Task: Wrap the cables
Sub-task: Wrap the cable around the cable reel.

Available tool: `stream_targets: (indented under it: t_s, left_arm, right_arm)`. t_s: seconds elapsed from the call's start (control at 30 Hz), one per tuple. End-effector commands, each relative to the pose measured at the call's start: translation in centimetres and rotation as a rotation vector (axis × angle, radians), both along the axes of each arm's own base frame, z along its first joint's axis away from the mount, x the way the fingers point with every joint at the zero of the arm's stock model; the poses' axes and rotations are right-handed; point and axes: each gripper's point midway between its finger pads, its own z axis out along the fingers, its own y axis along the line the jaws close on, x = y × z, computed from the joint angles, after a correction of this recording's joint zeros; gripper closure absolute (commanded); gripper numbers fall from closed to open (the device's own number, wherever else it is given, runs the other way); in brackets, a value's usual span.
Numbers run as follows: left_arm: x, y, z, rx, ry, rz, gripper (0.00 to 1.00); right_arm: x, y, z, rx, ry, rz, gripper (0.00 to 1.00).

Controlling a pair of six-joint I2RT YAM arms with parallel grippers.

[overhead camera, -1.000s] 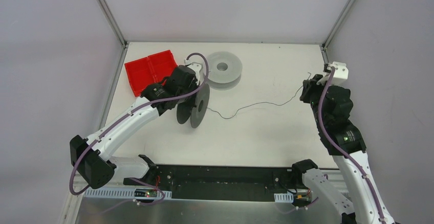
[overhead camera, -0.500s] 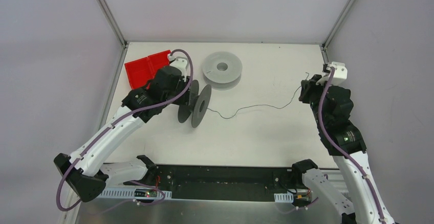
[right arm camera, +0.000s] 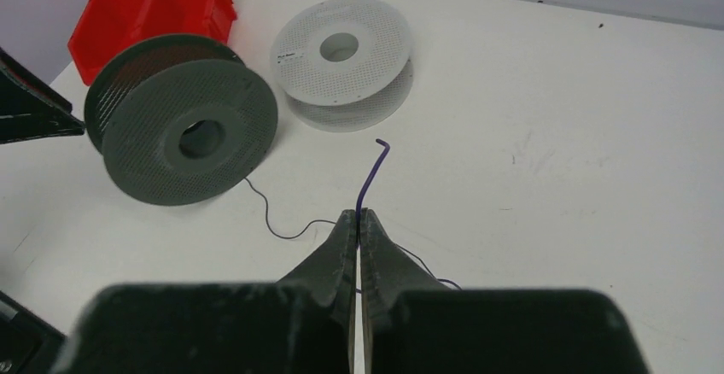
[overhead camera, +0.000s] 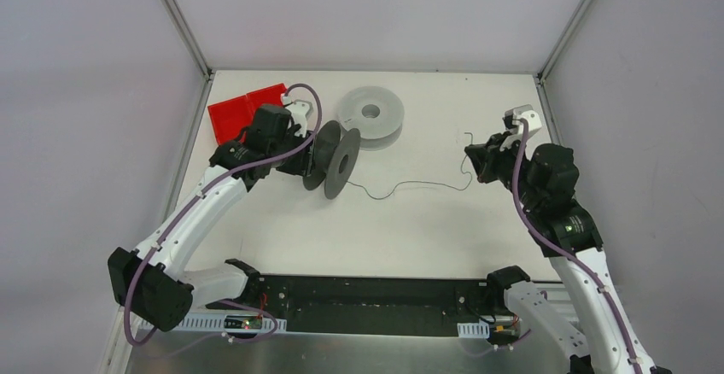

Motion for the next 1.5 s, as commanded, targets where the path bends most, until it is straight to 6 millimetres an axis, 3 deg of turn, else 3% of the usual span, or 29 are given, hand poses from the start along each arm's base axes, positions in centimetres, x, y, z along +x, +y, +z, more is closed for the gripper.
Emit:
stream_targets:
  t_s: [0.0,0.17,0.33,0.53,0.77,0.93,1.23,1.37,1.47]
  left_arm:
    - [0.4,-2.5,-0.2,-0.053,-0.027,-0.147,0.52]
    - [1.6,-3.1,-2.0,-0.031,0.015,-0.169,0.60]
    - [3.8,-3.4,-2.1,0.001,-0.039,-0.176,0.72]
    - [5.0,-3.5,-1.6,0.017,-0.057,-0.168,0.70]
    - [5.7,-2.0,-2.0,0.085,-0.079,-0.133,0.62]
    - [6.3,-2.4,-1.2,0.012,-0.070,-0.182,0.53]
    - [6.2,-2.7,-1.1,-0.024,-0.060,-0.277,0.55]
    - [6.5,-3.0,-1.8,-0.027,-0.040,-0.304,0.61]
    - [6.7,-2.8,-2.0,-0.017,-0.033,-0.293,0.84]
  right_arm:
    - [-0.2,2.1,1.2,0.019,-0.045,0.128,1.00]
    - [-0.4,2.5,1.3,0.035,-0.048,0.151,1.00]
    - [-0.9,2.5,1.3,0.031,-0.062,0.166,1.00]
    - [-1.4,2.7,1.7,0.052,-0.072,0.176,1.00]
    - [-1.6,2.9,1.6,0.065,-0.077,0.187,1.00]
    - [-1.6,3.1,1.7,0.069,-0.077,0.200,1.00]
    - [-1.8,3.4,1.8,0.078,-0.079,0.217,1.00]
    - [-1.6,3.6,1.7,0.086,-0.076,0.226,1.00]
    - [-1.6,3.6,1.8,0.076,-0.076,0.228,1.00]
